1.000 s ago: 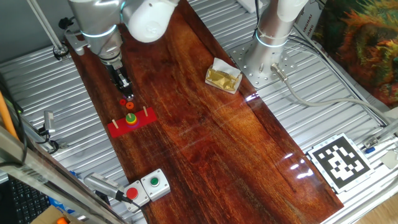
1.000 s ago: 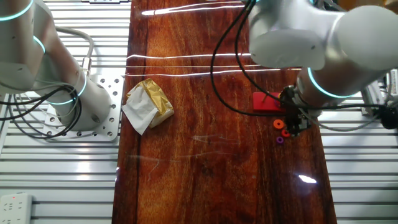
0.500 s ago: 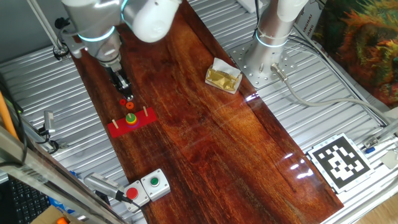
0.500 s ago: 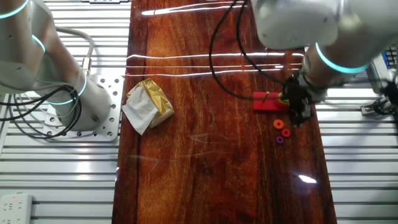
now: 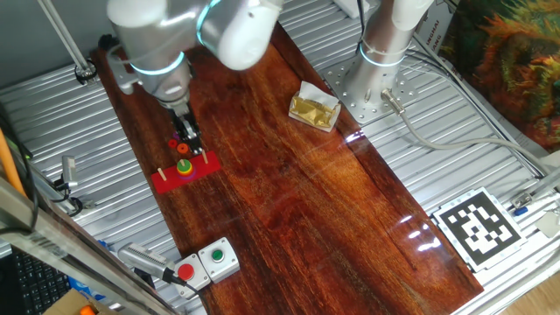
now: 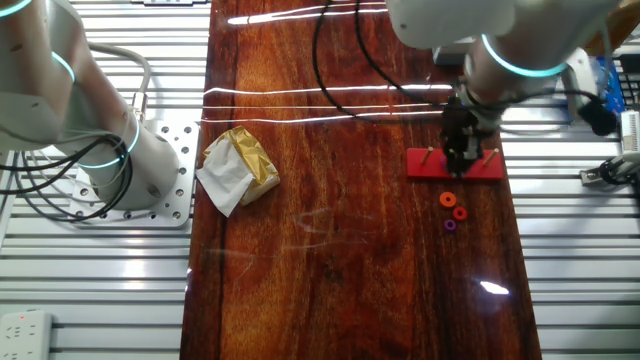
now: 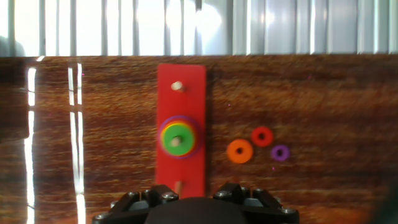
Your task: Take out one Hanoi block and throw it aside
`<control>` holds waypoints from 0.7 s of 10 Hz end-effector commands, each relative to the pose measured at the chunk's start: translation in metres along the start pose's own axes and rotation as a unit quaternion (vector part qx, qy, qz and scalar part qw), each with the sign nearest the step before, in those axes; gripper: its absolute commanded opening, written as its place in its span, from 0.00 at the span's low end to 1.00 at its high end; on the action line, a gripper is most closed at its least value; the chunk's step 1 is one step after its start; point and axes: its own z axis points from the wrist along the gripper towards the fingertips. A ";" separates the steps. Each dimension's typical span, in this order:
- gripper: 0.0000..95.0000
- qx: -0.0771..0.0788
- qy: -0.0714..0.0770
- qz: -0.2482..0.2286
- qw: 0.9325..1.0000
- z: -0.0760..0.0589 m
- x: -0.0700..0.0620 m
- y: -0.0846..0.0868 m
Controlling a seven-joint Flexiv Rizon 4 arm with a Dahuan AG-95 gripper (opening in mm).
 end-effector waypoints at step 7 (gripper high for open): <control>0.00 0.005 -0.001 0.009 1.000 0.005 0.004 0.011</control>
